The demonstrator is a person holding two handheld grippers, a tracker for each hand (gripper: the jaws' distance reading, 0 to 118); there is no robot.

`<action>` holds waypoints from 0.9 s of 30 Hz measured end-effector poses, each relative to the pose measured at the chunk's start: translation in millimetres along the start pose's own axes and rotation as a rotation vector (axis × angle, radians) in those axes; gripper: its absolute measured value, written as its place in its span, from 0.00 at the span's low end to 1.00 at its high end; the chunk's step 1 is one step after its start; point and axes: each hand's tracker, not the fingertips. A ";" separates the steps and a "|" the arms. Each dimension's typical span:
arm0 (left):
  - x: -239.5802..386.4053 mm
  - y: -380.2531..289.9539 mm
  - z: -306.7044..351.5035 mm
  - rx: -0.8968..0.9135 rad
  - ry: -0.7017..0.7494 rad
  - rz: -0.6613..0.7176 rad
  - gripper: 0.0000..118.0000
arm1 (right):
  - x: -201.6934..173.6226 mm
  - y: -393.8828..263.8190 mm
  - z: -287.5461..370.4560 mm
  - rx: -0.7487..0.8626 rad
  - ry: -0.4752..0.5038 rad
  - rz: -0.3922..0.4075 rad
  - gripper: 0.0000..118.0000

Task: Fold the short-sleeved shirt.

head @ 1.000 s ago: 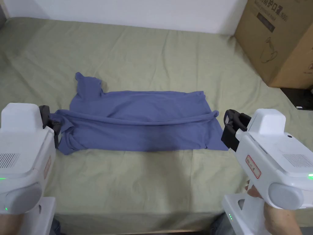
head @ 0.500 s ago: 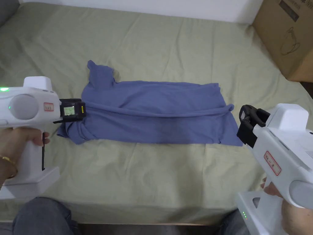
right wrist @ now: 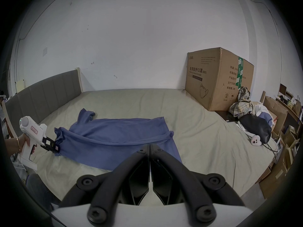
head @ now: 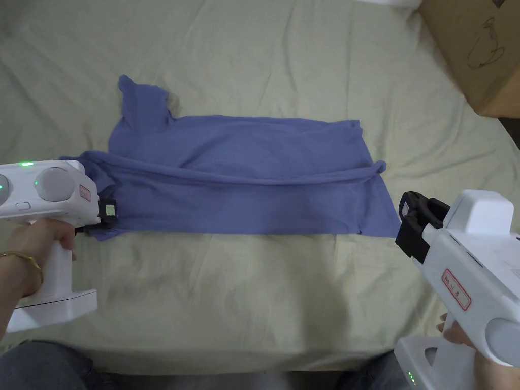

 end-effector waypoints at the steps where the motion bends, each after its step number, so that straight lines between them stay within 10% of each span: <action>1: 0.6 -2.3 3.1 0.008 0.024 -0.044 0.19 | 1.1 0.5 -2.3 -0.005 0.000 0.002 0.00; 12: 6.7 -6.5 54.0 0.157 0.009 -0.112 0.05 | 33.8 43.8 -78.1 -0.253 -0.001 0.027 0.01; 14: 6.9 -5.5 59.9 0.169 0.004 -0.114 0.05 | 46.3 44.3 -105.5 -0.362 -0.008 -0.005 0.34; 15: 5.7 -4.6 63.0 0.175 -0.007 -0.101 0.05 | 53.9 41.5 -122.5 -0.426 -0.017 -0.012 0.74; 17: 3.1 -3.8 67.0 0.183 -0.023 -0.080 0.05 | 61.9 30.6 -146.1 -0.531 -0.012 0.013 0.94; 24: 0.1 -5.7 68.0 0.173 -0.037 -0.055 0.05 | 83.7 -18.3 -189.8 -0.694 -0.151 -0.130 0.93; 27: -0.3 -6.6 61.0 0.154 -0.025 -0.052 0.05 | 89.9 -28.8 -193.9 -0.695 -0.141 -0.197 0.70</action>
